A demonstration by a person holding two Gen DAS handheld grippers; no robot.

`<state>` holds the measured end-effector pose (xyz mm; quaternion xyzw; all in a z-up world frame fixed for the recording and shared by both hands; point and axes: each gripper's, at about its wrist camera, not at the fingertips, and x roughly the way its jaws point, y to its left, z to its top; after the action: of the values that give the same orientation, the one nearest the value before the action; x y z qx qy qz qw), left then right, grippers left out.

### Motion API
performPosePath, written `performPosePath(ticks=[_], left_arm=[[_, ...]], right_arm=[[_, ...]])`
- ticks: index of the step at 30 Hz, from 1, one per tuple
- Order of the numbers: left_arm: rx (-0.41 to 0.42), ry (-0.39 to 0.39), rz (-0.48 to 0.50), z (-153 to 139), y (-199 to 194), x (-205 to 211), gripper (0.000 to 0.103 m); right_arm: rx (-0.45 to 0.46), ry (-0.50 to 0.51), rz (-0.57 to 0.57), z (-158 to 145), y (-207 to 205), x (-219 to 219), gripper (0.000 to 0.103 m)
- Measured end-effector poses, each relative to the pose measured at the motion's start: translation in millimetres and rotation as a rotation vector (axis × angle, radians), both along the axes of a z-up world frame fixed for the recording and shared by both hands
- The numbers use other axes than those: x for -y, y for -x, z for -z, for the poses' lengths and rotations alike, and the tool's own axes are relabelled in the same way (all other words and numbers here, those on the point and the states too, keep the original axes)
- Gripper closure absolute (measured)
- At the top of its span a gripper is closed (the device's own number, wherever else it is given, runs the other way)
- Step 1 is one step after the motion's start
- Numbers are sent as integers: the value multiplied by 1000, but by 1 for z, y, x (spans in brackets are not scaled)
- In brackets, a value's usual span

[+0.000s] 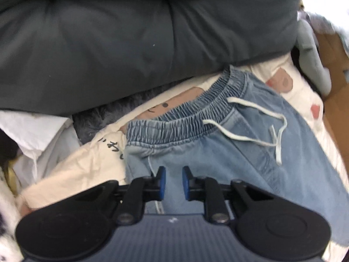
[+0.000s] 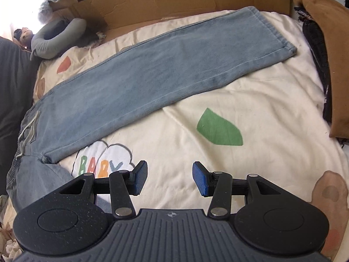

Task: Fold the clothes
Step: 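Move the left gripper to the elastic waistband and pinch it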

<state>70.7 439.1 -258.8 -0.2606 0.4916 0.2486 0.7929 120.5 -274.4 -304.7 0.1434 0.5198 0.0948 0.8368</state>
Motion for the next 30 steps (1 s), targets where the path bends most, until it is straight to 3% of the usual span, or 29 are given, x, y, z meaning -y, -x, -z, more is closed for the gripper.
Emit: performPosePath(ticks=[8, 12, 20, 24, 28, 30], left_arm=[[-47, 52, 56, 48, -35, 27, 86], [-39, 35, 16, 65, -45, 27, 86], [-121, 10, -59, 98, -60, 5, 87], [-122, 10, -169, 103, -55, -17, 93], [-135, 12, -154, 98, -55, -25, 95], [-128, 30, -148, 93, -53, -28, 90]], right_arm=[[-43, -12, 18, 11, 5, 3, 50], [-62, 11, 22, 13, 10, 5, 50], [-64, 42, 42, 13, 8, 10, 50], [-60, 56, 33, 11, 2, 6, 50], [-62, 61, 28, 10, -4, 0, 50], [-62, 68, 24, 11, -6, -3, 50]])
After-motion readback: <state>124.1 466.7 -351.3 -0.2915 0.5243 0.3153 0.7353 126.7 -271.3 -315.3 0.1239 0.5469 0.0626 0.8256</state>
